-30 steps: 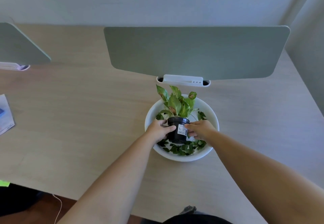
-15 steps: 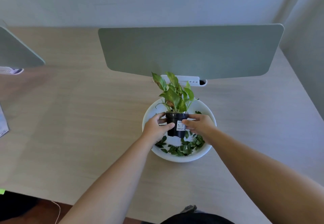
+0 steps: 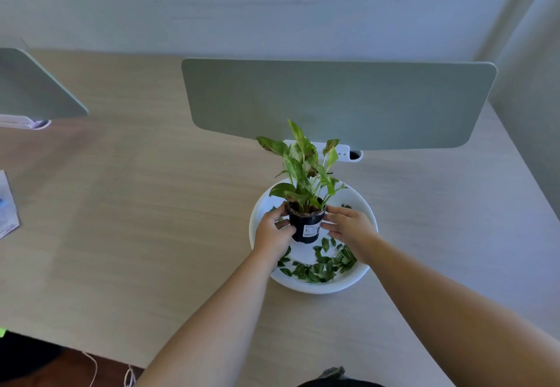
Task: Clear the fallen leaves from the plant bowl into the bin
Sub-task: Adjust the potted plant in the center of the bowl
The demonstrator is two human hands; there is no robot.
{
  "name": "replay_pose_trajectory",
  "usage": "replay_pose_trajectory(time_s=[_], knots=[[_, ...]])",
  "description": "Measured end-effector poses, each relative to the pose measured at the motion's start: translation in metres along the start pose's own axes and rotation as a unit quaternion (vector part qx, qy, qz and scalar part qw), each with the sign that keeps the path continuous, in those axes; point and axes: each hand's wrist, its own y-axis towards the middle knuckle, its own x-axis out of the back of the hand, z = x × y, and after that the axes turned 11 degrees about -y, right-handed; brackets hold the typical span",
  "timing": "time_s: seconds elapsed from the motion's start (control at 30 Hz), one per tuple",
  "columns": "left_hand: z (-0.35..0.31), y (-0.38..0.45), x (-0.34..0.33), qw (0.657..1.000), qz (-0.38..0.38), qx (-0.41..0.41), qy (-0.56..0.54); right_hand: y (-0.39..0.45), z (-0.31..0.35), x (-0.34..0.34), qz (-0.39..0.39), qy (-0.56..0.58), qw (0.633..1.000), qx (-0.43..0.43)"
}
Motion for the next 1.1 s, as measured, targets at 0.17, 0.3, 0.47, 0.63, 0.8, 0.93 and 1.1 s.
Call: replay_pose_trajectory(time_s=[0.17,0.3,0.47,0.63,0.8,0.93,1.1], knots=[[0.002,-0.012,-0.005,0.993,-0.027,0.038,-0.107,-0.002,-0.008,0.0,-0.011,-0.019,1.0,0.016],[0.011,-0.015,-0.004,0.992,-0.031,0.029,-0.119,-0.005,-0.01,-0.002,-0.028,-0.023,0.999,0.021],[0.019,-0.016,0.001,0.99,-0.071,0.021,-0.123,-0.01,-0.011,-0.006,-0.026,-0.031,0.999,0.022],[0.016,-0.018,-0.001,0.987,-0.114,0.038,-0.111,-0.01,-0.01,-0.008,-0.052,-0.016,0.998,0.01],[0.021,-0.015,-0.004,0.979,-0.152,0.037,-0.134,-0.008,-0.011,-0.008,-0.059,-0.014,0.998,-0.012],[0.023,-0.02,-0.01,0.975,-0.15,0.034,-0.157,-0.009,-0.009,-0.007,-0.053,0.019,0.998,-0.028],[0.024,-0.021,-0.017,0.975,-0.121,0.028,-0.187,-0.011,-0.005,-0.009,-0.035,0.026,0.998,-0.034]])
